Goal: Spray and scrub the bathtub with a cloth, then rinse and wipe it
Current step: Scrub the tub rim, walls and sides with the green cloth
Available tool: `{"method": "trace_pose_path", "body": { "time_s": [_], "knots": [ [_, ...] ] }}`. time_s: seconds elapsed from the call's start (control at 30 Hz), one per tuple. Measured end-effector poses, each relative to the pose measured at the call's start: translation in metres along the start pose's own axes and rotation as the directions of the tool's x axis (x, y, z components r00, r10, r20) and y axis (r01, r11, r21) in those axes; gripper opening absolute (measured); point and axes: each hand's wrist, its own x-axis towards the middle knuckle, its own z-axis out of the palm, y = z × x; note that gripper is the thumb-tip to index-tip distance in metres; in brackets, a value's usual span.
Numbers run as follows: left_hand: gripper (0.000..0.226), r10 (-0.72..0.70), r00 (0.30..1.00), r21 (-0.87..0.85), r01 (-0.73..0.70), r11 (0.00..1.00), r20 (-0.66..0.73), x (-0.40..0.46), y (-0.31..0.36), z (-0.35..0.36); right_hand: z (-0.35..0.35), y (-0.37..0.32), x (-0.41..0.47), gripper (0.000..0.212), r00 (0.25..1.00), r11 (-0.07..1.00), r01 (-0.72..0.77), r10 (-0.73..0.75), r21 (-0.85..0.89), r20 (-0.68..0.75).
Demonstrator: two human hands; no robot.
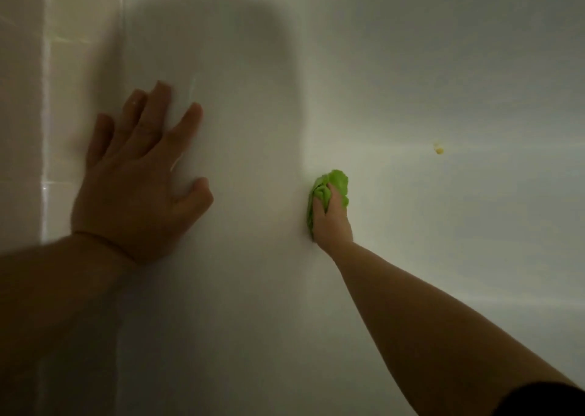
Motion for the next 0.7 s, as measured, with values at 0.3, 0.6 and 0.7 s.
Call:
{"method": "trace_pose_path", "body": {
  "time_s": [0.3,0.6,0.7],
  "knots": [
    [0.084,0.03,0.999,0.02,-0.031,0.999,0.023,0.023,-0.002,-0.005,0.008,-0.049,-0.012,0.058,0.992,0.968,-0.129,0.129,0.215,0.015],
    [0.084,0.061,0.997,0.021,-0.062,0.998,0.043,0.047,-0.004,-0.008,-0.002,-0.066,-0.001,0.058,0.995,0.961,-0.073,0.087,0.265,-0.039],
    [0.08,0.095,0.994,0.011,-0.096,0.995,0.046,0.054,-0.007,-0.01,0.0,-0.113,-0.026,0.064,0.999,0.947,0.008,0.004,0.32,-0.038]
  ]
}}
